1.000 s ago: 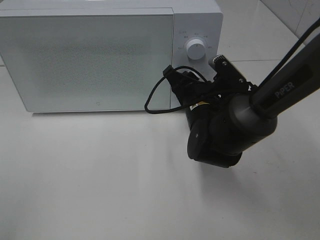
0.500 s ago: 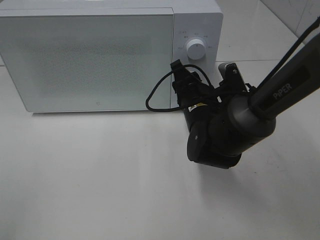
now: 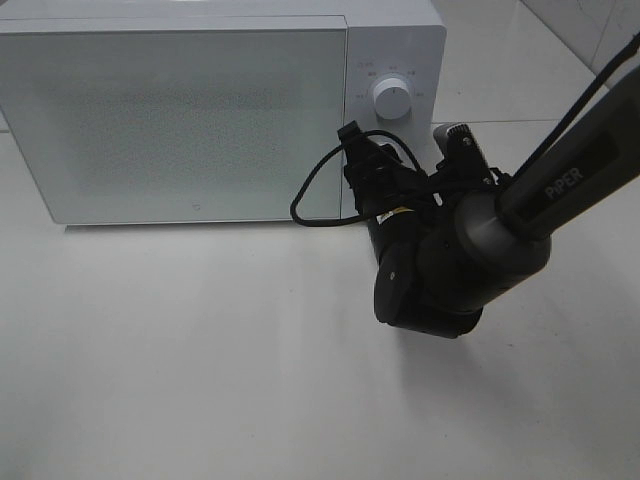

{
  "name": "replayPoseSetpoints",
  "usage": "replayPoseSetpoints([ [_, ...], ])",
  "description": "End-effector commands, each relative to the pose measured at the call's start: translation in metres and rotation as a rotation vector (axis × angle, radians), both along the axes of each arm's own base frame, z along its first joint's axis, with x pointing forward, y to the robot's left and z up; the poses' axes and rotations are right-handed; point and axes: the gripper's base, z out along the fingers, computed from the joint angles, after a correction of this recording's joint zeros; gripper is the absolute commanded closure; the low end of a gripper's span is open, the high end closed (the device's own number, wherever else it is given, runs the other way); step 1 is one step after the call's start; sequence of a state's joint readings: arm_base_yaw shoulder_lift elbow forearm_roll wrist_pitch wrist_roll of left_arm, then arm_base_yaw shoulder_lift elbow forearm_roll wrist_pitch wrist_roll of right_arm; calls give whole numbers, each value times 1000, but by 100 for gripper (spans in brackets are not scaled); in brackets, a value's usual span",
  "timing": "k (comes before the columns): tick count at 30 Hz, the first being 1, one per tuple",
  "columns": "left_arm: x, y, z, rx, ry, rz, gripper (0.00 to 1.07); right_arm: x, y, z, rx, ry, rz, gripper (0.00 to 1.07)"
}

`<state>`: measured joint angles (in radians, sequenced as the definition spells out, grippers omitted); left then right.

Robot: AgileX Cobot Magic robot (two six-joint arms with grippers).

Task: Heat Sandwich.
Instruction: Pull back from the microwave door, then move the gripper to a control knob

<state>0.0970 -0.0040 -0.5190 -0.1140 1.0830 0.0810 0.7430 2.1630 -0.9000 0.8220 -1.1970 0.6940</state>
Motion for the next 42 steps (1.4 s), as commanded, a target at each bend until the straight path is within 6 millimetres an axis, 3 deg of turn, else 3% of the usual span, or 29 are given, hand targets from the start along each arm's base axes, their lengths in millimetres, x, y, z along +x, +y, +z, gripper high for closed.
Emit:
replayPoseSetpoints([
  [1,-3,0,0,-4,-35,5,28,5,13,20,-51,-150,105,98],
  [6,-3,0,0,-4,-35,5,28,4,15,20,-57,-158,130,85],
  [7,-3,0,0,-4,-35,5,28,4,16,20,-69,-161,137,75],
  [10,-3,0,0,-4,-35,5,28,4,16,20,-109,-164,142,61],
  [15,-3,0,0,-4,-35,5,28,3,17,23,-168,-169,164,49],
  [30,-3,0,0,-4,-35,5,28,-26,-5,35,-339,-93,237,48],
  [42,-3,0,0,-4,-35,5,28,-55,-21,60,-557,-47,384,48],
])
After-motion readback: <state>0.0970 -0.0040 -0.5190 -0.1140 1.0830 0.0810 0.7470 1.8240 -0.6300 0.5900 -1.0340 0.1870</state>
